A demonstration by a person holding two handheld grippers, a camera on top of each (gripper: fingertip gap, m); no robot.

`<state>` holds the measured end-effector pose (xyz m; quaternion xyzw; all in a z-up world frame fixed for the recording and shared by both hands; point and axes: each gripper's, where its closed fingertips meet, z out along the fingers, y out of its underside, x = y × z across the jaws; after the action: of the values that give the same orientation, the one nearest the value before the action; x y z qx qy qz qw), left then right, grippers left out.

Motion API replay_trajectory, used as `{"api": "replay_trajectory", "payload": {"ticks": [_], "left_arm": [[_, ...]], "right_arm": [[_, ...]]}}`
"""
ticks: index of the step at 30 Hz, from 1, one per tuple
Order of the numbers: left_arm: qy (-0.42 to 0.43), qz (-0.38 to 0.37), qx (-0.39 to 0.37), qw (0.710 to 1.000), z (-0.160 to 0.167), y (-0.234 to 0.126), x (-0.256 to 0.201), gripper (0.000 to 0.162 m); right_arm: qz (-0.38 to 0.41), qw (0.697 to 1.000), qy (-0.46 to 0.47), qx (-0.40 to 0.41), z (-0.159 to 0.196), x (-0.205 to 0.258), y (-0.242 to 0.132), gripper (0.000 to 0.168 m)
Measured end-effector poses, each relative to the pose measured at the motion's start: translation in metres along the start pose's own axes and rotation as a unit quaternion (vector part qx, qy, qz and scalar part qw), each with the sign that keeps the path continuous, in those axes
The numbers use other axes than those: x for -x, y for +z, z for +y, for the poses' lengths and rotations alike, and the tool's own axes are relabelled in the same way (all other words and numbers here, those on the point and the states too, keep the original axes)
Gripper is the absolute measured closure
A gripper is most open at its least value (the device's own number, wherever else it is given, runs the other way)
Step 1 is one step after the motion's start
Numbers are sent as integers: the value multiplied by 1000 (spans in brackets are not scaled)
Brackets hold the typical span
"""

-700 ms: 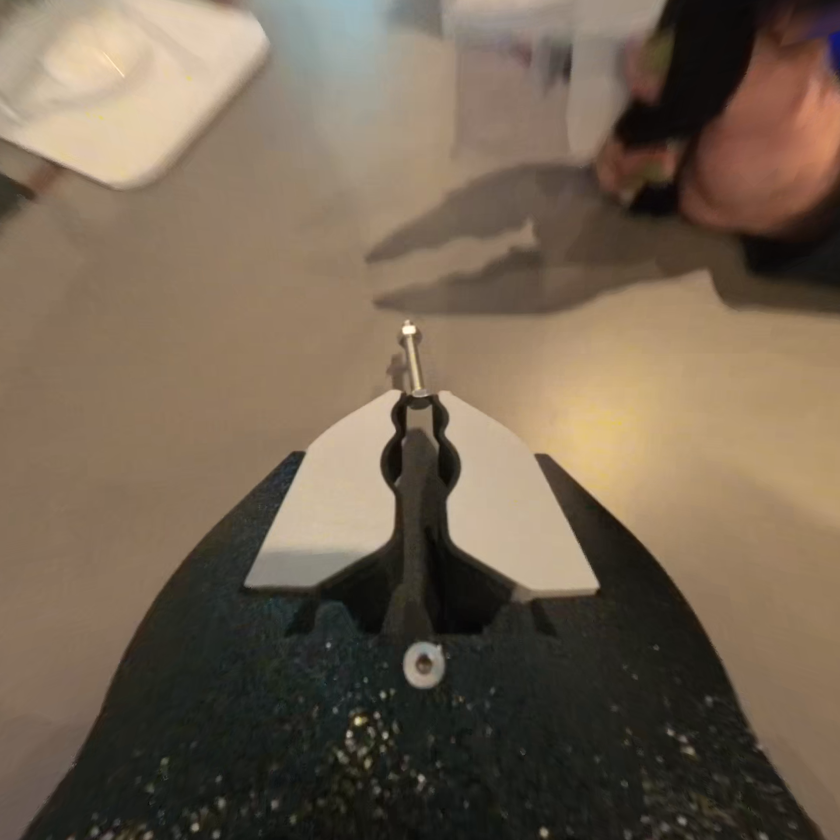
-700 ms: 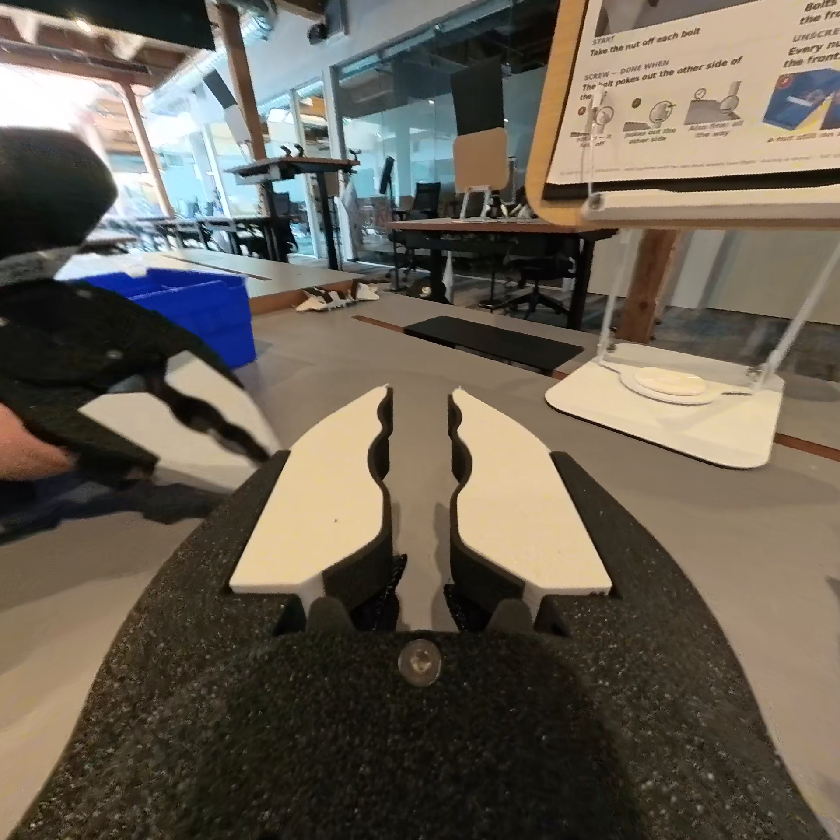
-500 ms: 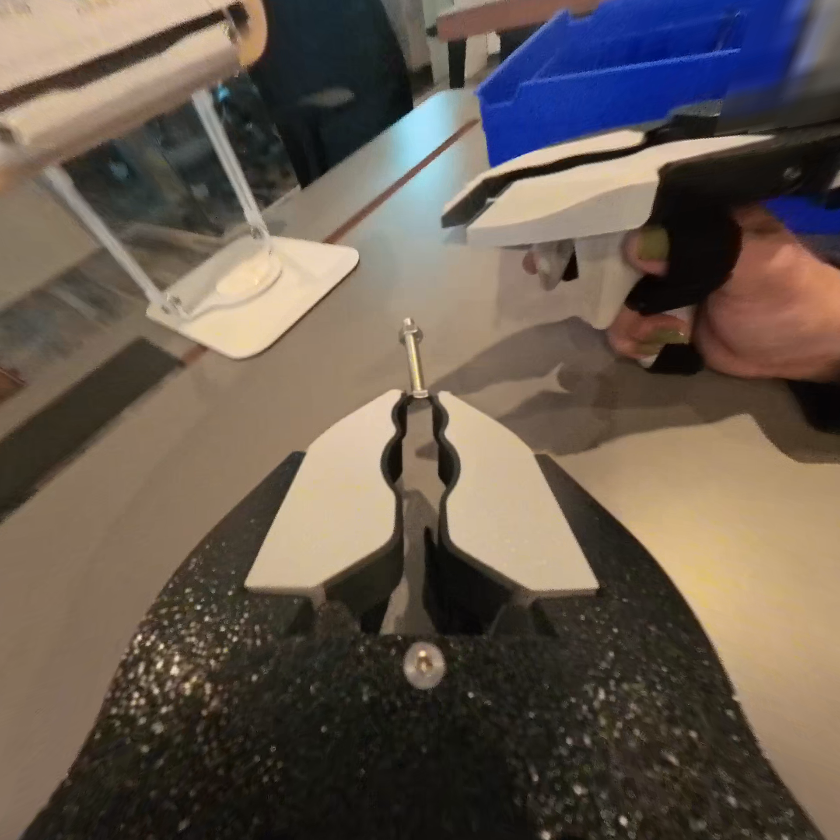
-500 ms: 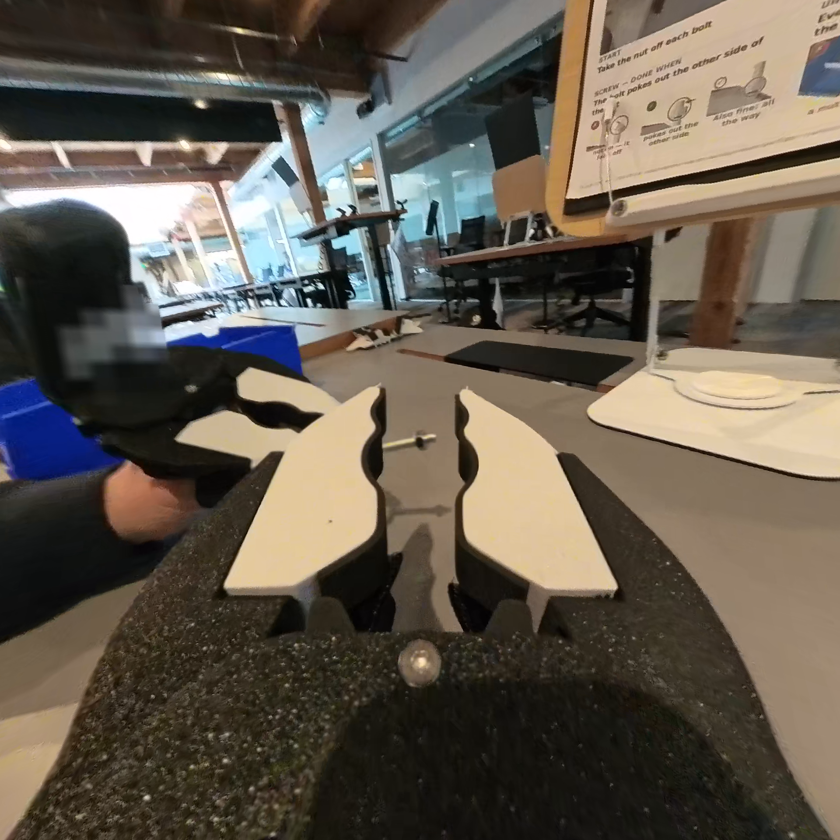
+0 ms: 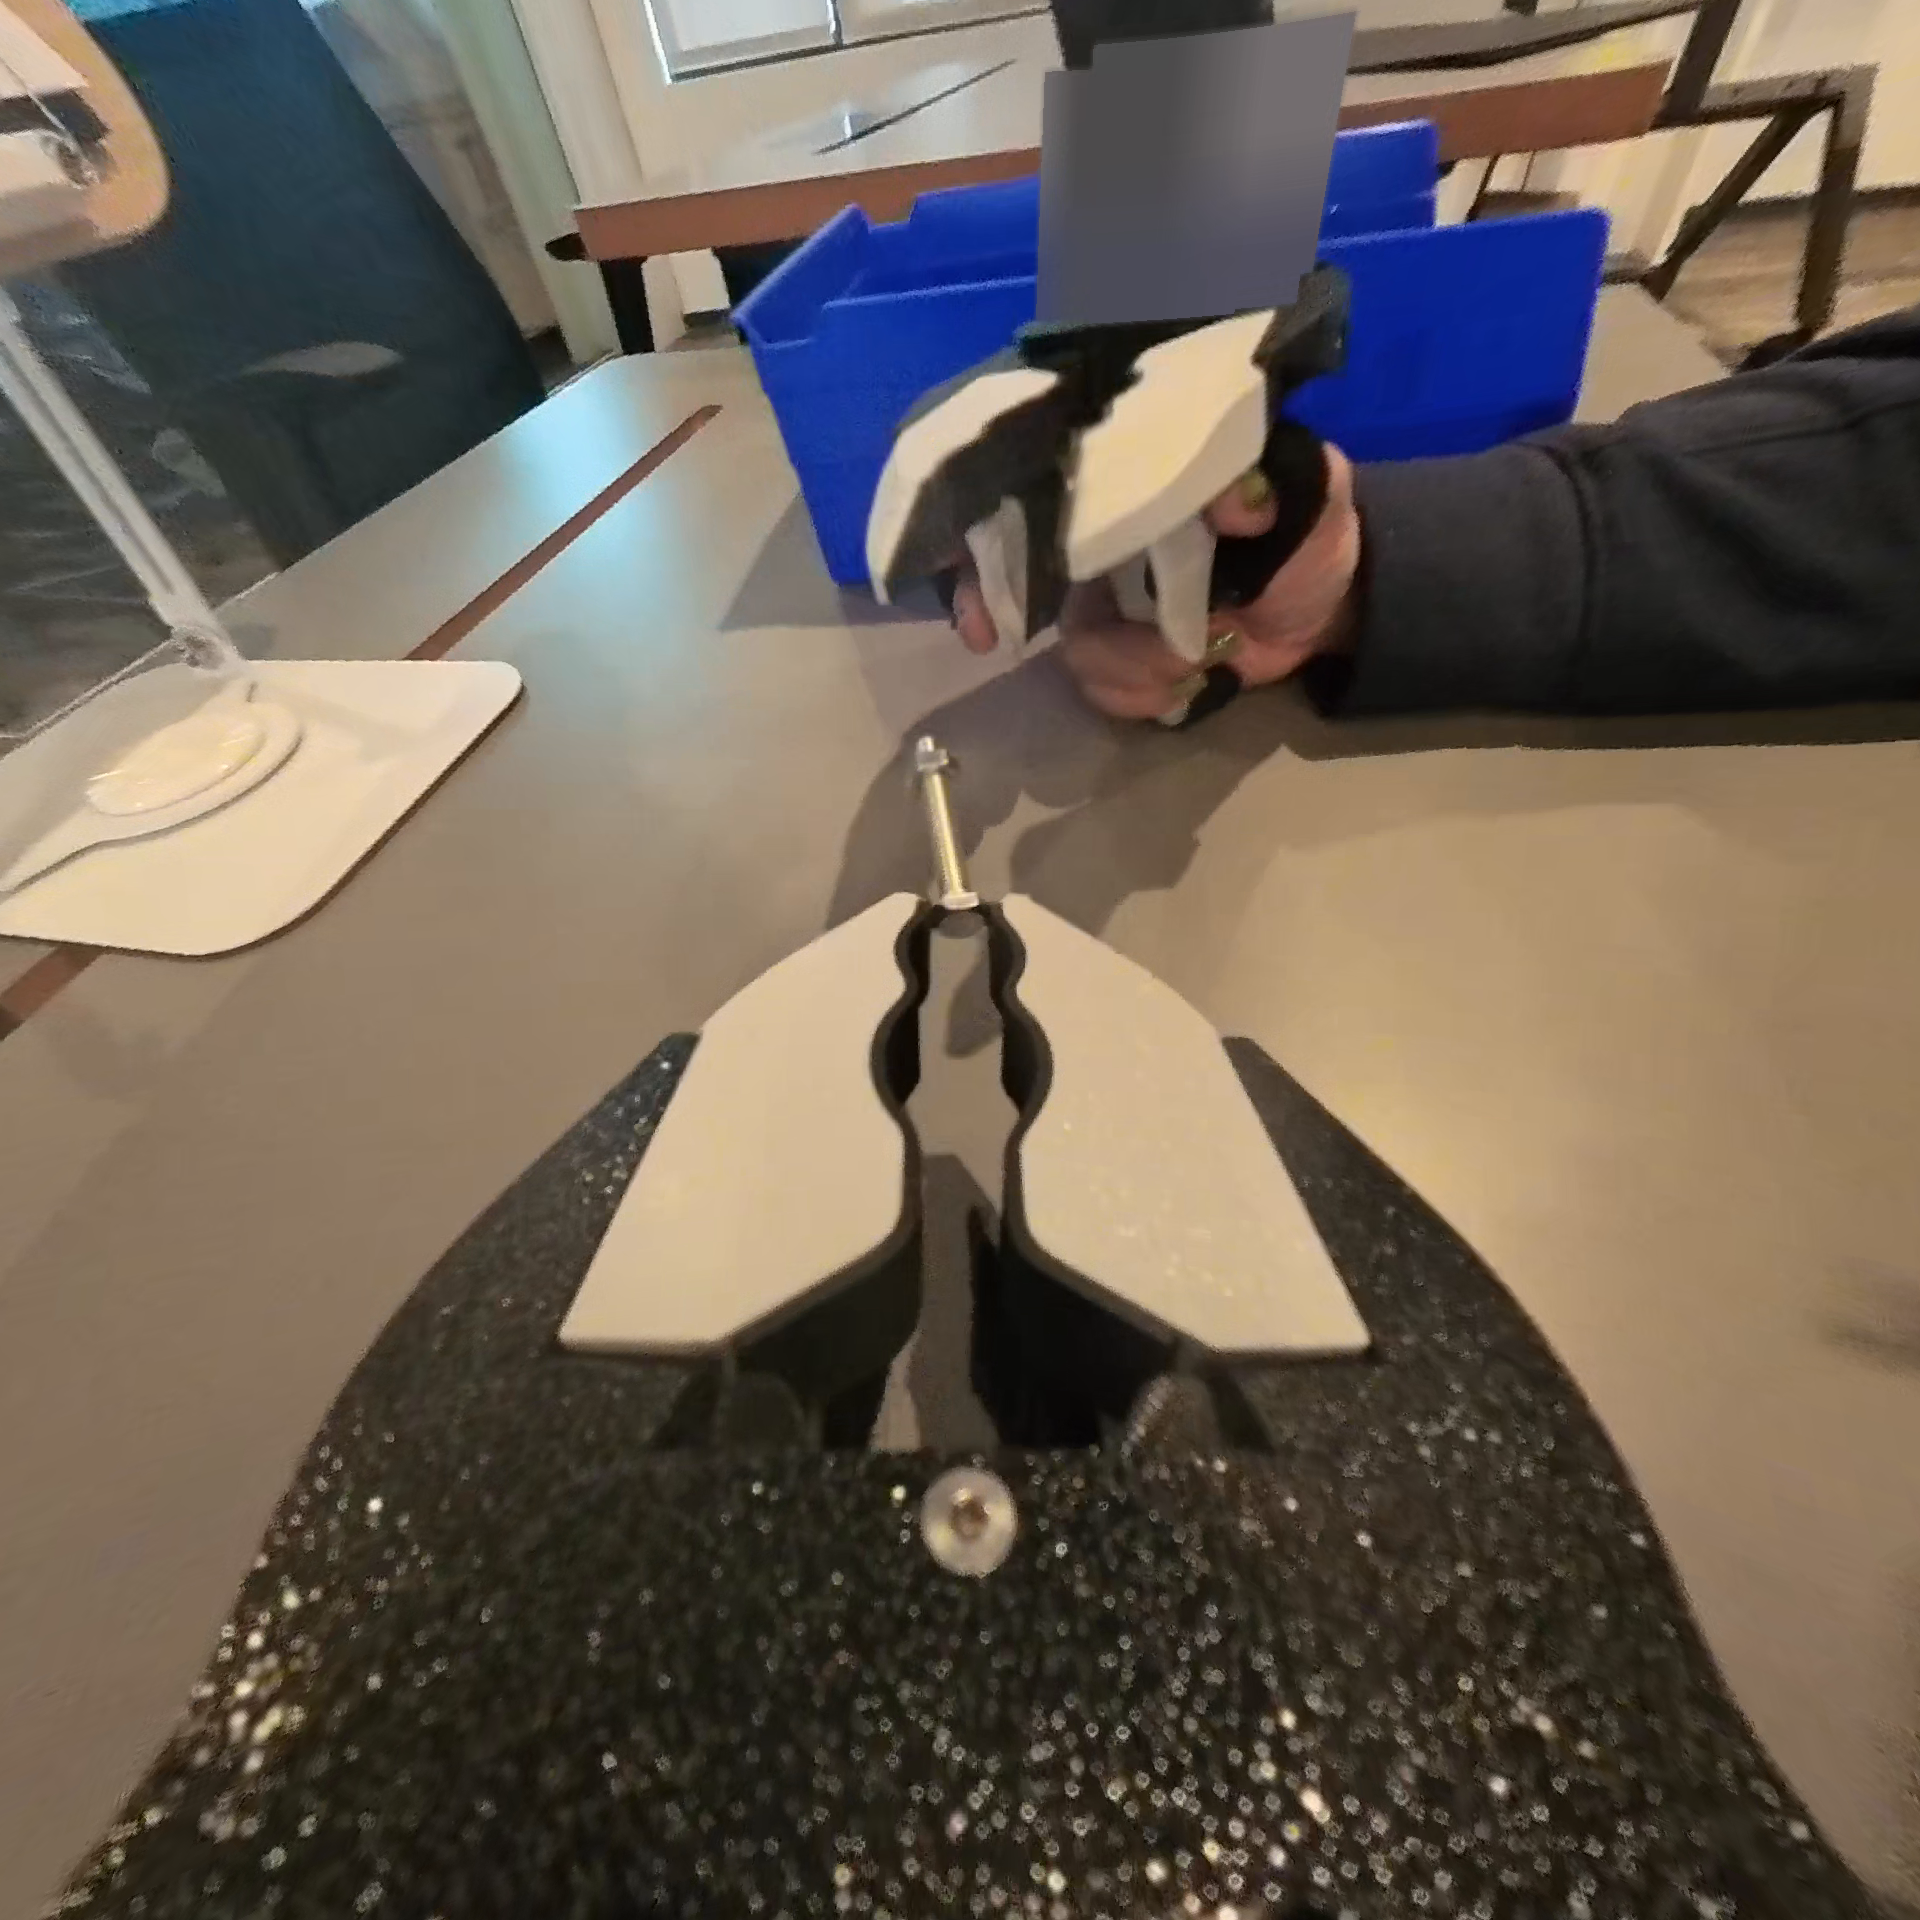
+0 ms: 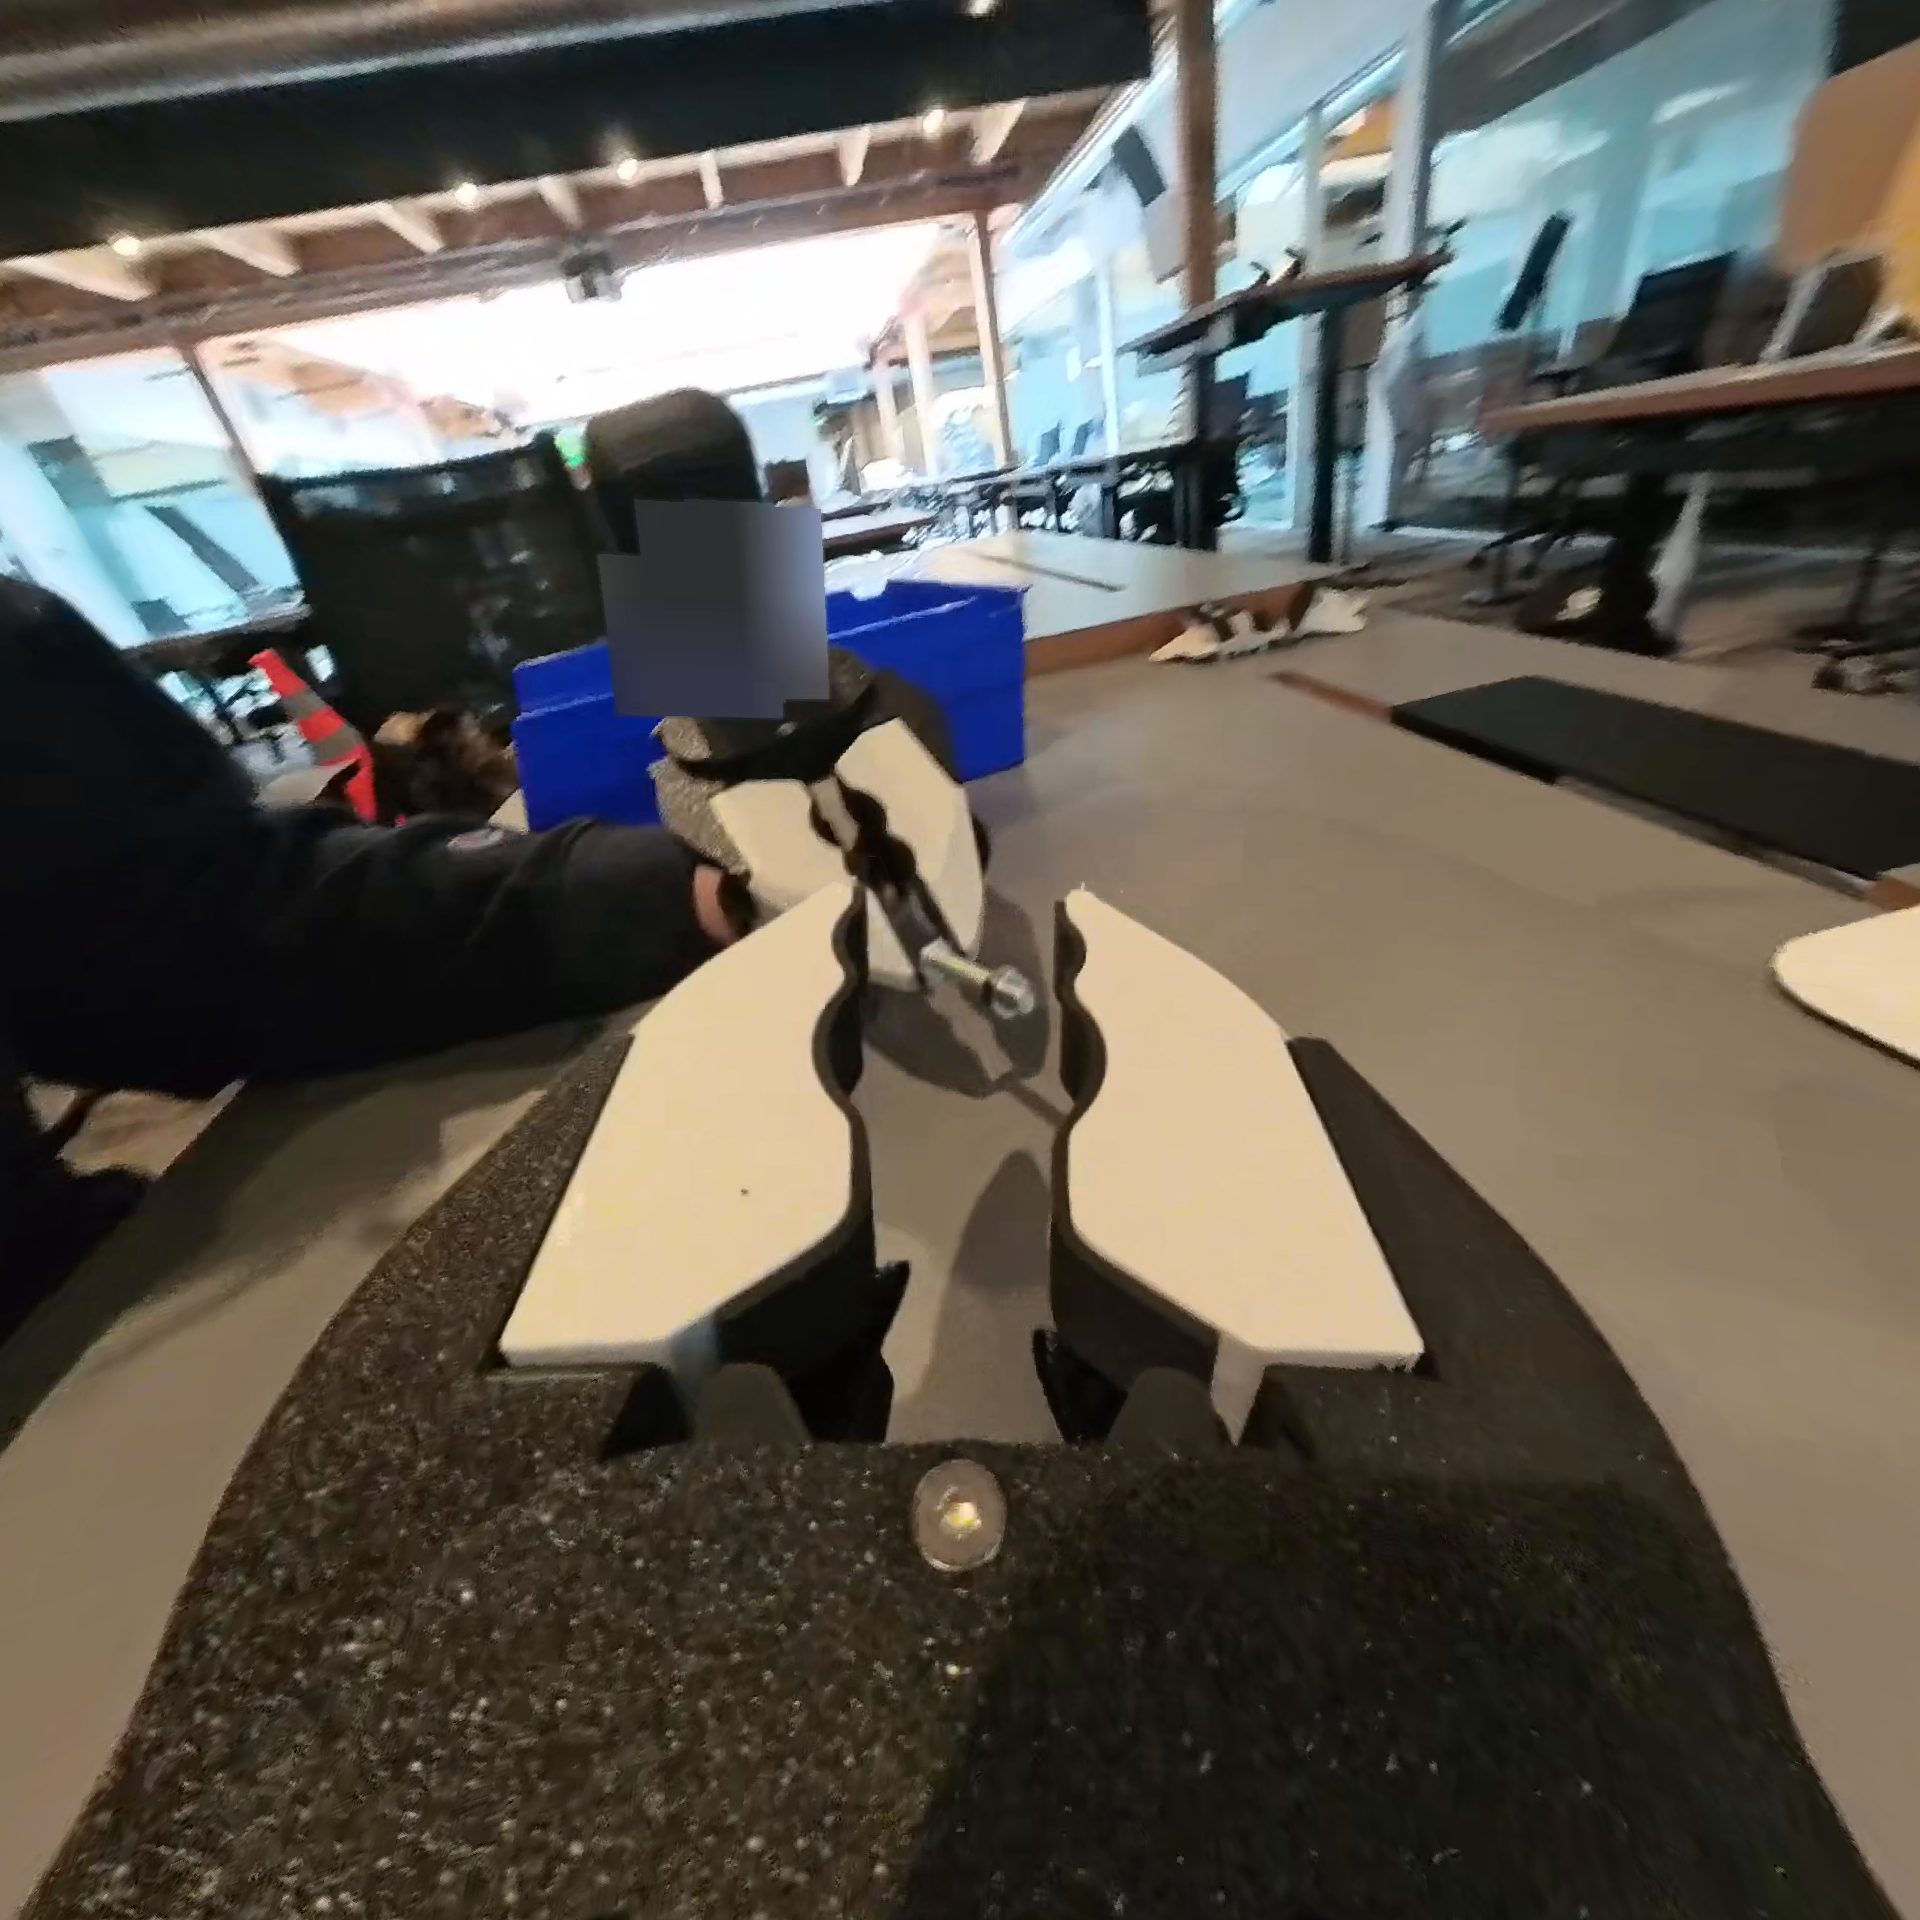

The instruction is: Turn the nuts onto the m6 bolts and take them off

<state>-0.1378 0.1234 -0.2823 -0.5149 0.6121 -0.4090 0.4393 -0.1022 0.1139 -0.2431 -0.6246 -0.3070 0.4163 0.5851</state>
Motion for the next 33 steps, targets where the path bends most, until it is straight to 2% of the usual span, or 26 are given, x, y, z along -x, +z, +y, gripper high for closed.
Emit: {"api": "replay_trajectory", "payload": {"ticks": [2, 6, 10, 13, 18, 28, 33], "left_arm": [[0, 20, 5, 1000, 1, 0, -4, 152], [9, 82, 66, 994, 18, 5, -22, 152], [8, 117, 87, 989, 24, 3, -31, 152], [3, 129, 91, 988, 25, 0, -33, 152], [-6, 140, 85, 986, 24, -1, -34, 152], [-6, 144, 88, 986, 25, 0, -35, 152], [-3, 147, 80, 986, 23, -2, -36, 152]], "right_arm": [[-10, 1000, -9, 18, 4, 4, 3, 133], [-42, 997, -25, 53, 14, 16, 5, 135], [-66, 991, -14, 117, 31, 23, 2, 135], [-61, 989, -26, 130, 35, 27, -1, 136], [-69, 977, -56, 195, 55, 35, 4, 138], [-69, 975, -41, 209, 58, 33, 6, 136], [-46, 970, -49, 232, 65, 27, 9, 143]]}}
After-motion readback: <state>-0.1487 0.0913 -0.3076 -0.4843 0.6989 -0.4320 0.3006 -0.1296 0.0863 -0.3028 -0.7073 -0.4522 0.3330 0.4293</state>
